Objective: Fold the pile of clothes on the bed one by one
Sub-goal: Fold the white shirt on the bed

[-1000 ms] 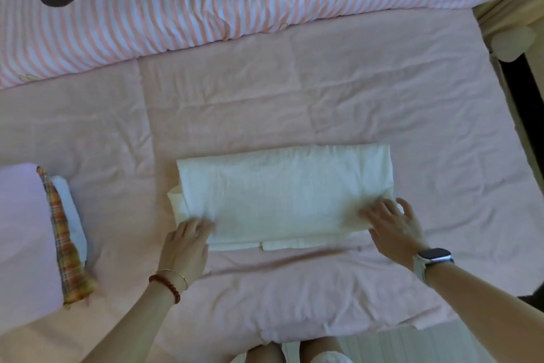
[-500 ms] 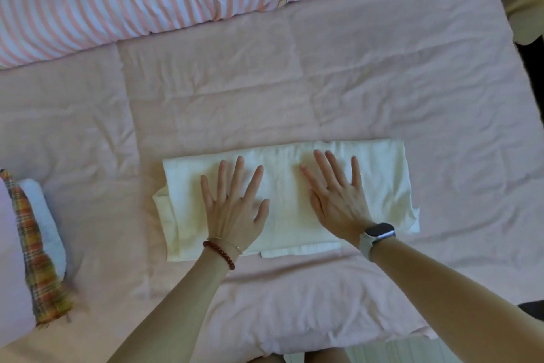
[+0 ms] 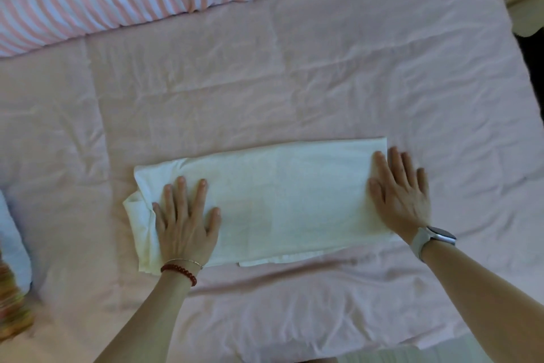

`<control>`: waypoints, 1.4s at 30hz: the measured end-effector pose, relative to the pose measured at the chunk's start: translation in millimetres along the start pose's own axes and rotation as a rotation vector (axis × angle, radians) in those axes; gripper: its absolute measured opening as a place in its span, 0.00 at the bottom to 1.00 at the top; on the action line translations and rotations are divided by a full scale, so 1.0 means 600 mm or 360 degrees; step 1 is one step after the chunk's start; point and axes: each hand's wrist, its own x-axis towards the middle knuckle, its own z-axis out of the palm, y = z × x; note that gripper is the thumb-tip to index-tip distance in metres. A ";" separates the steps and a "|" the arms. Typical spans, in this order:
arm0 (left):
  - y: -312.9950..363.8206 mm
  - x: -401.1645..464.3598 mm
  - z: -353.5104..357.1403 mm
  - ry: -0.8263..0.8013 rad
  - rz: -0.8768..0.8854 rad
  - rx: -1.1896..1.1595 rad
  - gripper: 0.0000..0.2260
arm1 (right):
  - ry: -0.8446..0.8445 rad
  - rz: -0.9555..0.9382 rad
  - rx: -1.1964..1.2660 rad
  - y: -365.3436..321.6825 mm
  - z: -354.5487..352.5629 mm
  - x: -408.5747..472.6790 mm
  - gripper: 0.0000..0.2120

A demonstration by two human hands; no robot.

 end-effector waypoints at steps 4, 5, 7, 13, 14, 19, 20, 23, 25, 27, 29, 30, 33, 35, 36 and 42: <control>0.026 -0.023 -0.020 0.0065 0.0027 -0.0091 0.27 | 0.0142 0.0434 0.0501 -0.024 -0.022 -0.016 0.24; 0.035 -0.032 -0.023 0.0073 0.0088 -0.0083 0.27 | 0.0113 0.0534 0.0631 -0.030 -0.027 -0.021 0.20; 0.057 -0.048 -0.023 0.0062 0.0237 -0.0050 0.26 | 0.0013 0.0703 0.0917 -0.035 -0.029 -0.031 0.14; 0.103 -0.054 -0.005 -0.0163 0.0333 0.0122 0.27 | -0.0218 0.0751 0.1436 -0.035 -0.047 -0.047 0.18; 0.102 -0.050 -0.001 -0.0195 0.0310 0.0142 0.27 | -0.0258 0.0699 0.1487 -0.033 -0.052 -0.049 0.15; 0.098 -0.036 -0.006 -0.0352 0.0325 0.0172 0.28 | -0.0225 0.0511 0.1615 -0.028 -0.075 -0.057 0.05; 0.097 -0.036 -0.010 -0.0405 0.0338 0.0148 0.30 | -0.0176 0.0485 0.1643 -0.034 -0.084 -0.058 0.01; 0.086 -0.039 -0.036 -0.0468 0.0363 -0.0090 0.33 | -0.0034 0.0376 0.1730 -0.069 -0.124 -0.066 0.08; 0.072 -0.045 -0.064 -0.0354 0.0292 -0.0420 0.31 | -0.0041 0.0302 0.1742 -0.111 -0.155 -0.077 0.11; 0.049 -0.054 -0.090 -0.0175 0.0113 -0.0819 0.23 | -0.0131 0.0206 0.1739 -0.170 -0.181 -0.093 0.13; 0.017 -0.064 -0.114 -0.0060 -0.0155 -0.1226 0.14 | -0.0236 0.0089 0.1722 -0.242 -0.195 -0.110 0.12; -0.003 -0.069 -0.123 -0.0087 -0.0339 -0.1455 0.12 | -0.0299 0.0028 0.1707 -0.282 -0.194 -0.118 0.12; -0.064 -0.076 -0.153 -0.0331 -0.0929 -0.2259 0.07 | -0.0516 -0.0150 0.1582 -0.405 -0.168 -0.135 0.14; -0.097 -0.078 -0.162 -0.0465 -0.1184 -0.2667 0.11 | -0.0721 -0.0261 0.1599 -0.472 -0.140 -0.142 0.18; -0.110 -0.077 -0.161 -0.0509 -0.1267 -0.2758 0.12 | -0.0839 -0.0310 0.1595 -0.497 -0.125 -0.145 0.20; -0.118 -0.058 -0.147 -0.0584 -0.1275 -0.2312 0.09 | -0.0482 -0.0346 0.1441 -0.487 -0.073 -0.169 0.19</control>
